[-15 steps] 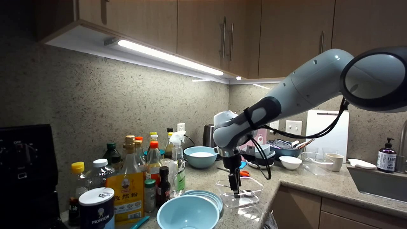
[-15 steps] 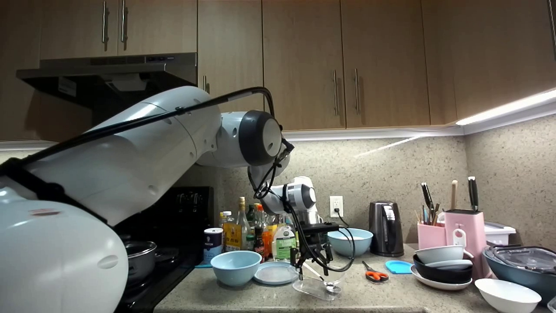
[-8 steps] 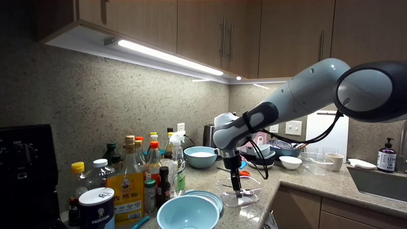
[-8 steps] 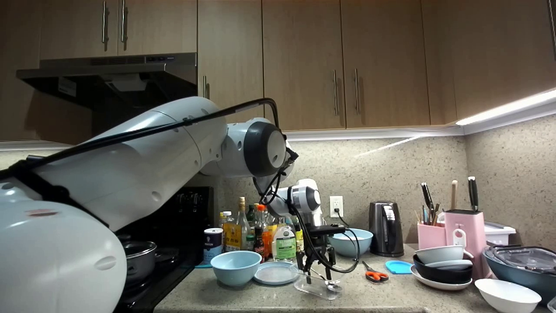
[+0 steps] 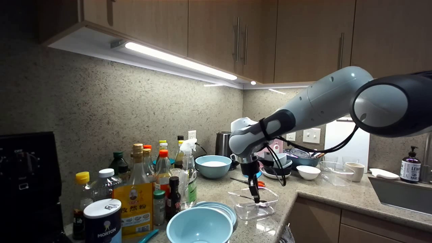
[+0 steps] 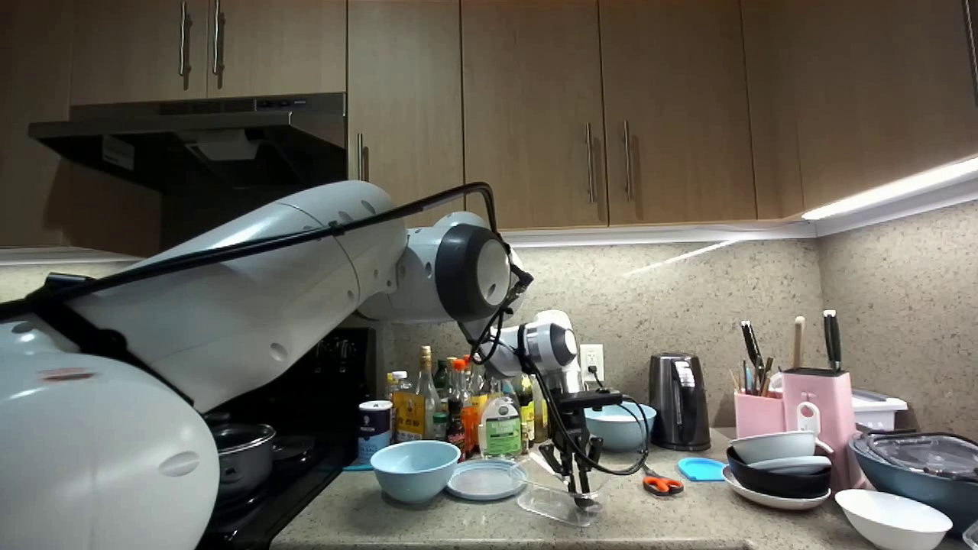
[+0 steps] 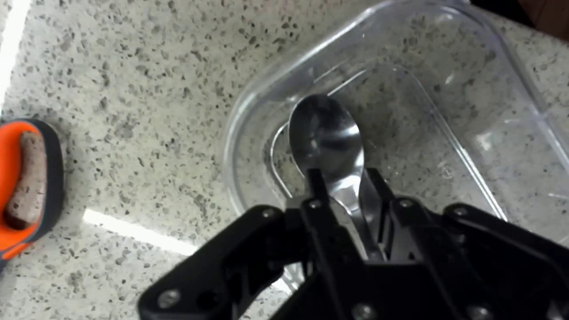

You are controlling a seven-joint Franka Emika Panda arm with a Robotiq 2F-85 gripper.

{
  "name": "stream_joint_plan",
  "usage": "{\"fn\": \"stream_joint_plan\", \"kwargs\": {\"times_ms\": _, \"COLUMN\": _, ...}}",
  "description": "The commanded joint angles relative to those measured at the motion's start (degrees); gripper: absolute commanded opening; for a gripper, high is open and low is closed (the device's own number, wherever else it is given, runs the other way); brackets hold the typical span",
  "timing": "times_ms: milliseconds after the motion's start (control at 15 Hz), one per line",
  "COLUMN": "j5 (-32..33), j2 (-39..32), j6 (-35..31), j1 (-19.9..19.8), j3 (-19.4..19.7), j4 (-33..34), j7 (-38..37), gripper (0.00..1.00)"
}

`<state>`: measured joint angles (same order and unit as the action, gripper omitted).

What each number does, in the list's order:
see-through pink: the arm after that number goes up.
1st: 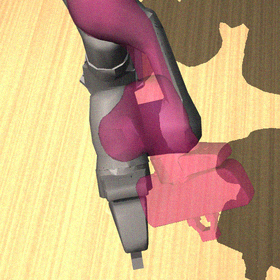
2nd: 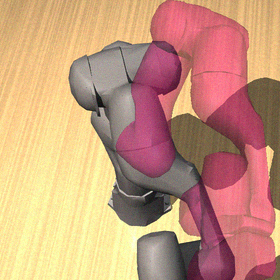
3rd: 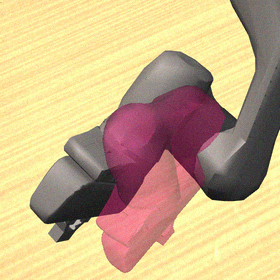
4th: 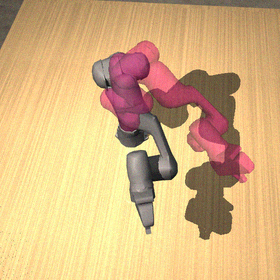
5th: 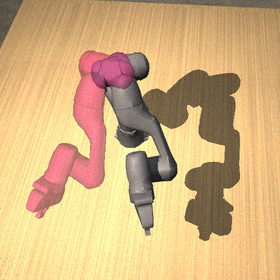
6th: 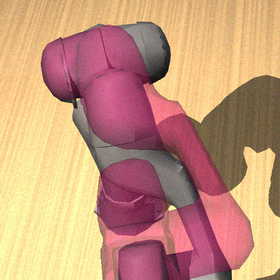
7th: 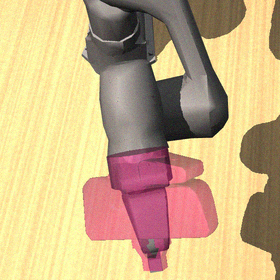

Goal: Put the spoon in the blue bowl

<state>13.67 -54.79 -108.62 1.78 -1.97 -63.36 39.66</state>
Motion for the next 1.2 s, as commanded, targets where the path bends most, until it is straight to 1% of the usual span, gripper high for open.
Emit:
{"fn": "stream_joint_plan", "kwargs": {"times_ms": 0, "j5": -0.8, "j2": -0.9, "j6": 1.8, "j1": -1.4, "j3": -0.1, "j4": 2.2, "j7": -0.6, "gripper": 0.07}}
{"fn": "stream_joint_plan", "kwargs": {"times_ms": 67, "j5": -0.8, "j2": -0.9, "j6": 1.5, "j1": -1.7, "j3": -0.1, "j4": 2.1, "j7": -0.5, "gripper": 0.05}}
{"fn": "stream_joint_plan", "kwargs": {"times_ms": 133, "j5": -0.5, "j2": -0.6, "j6": 0.9, "j1": -1.7, "j3": 0.1, "j4": 1.8, "j7": -1.0, "gripper": 0.02}}
{"fn": "stream_joint_plan", "kwargs": {"times_ms": 200, "j5": -0.2, "j2": -0.4, "j6": 0.4, "j1": -1.6, "j3": 0.3, "j4": 1.5, "j7": -1.5, "gripper": 0.08}}
{"fn": "stream_joint_plan", "kwargs": {"times_ms": 267, "j5": 0.0, "j2": -0.6, "j6": 0.5, "j1": -1.6, "j3": 0.0, "j4": 1.4, "j7": -0.3, "gripper": 0.06}}
{"fn": "stream_joint_plan", "kwargs": {"times_ms": 400, "j5": 0.1, "j2": -0.6, "j6": 0.5, "j1": -1.7, "j3": 0.1, "j4": 1.5, "j7": -0.4, "gripper": 0.08}}
{"fn": "stream_joint_plan", "kwargs": {"times_ms": 467, "j5": 0.1, "j2": -0.6, "j6": 0.5, "j1": -1.6, "j3": 0.1, "j4": 1.5, "j7": -0.5, "gripper": 0.33}}
{"fn": "stream_joint_plan", "kwargs": {"times_ms": 533, "j5": -0.1, "j2": -0.2, "j6": 0.7, "j1": -1.5, "j3": -0.3, "j4": 1.1, "j7": 0.2, "gripper": 0.34}}
{"fn": "stream_joint_plan", "kwargs": {"times_ms": 667, "j5": 0.1, "j2": 0.7, "j6": 0.4, "j1": -0.9, "j3": -0.9, "j4": 0.2, "j7": 0.5, "gripper": 0.45}}
{"fn": "stream_joint_plan", "kwargs": {"times_ms": 867, "j5": 0.7, "j2": 1.1, "j6": -0.2, "j1": 0.8, "j3": -1.7, "j4": 0.0, "j7": 0.8, "gripper": 0.64}}
{"fn": "stream_joint_plan", "kwargs": {"times_ms": 1133, "j5": 1.3, "j2": 0.3, "j6": 0.6, "j1": 3.3, "j3": -2.2, "j4": 1.7, "j7": 1.5, "gripper": 0.90}}
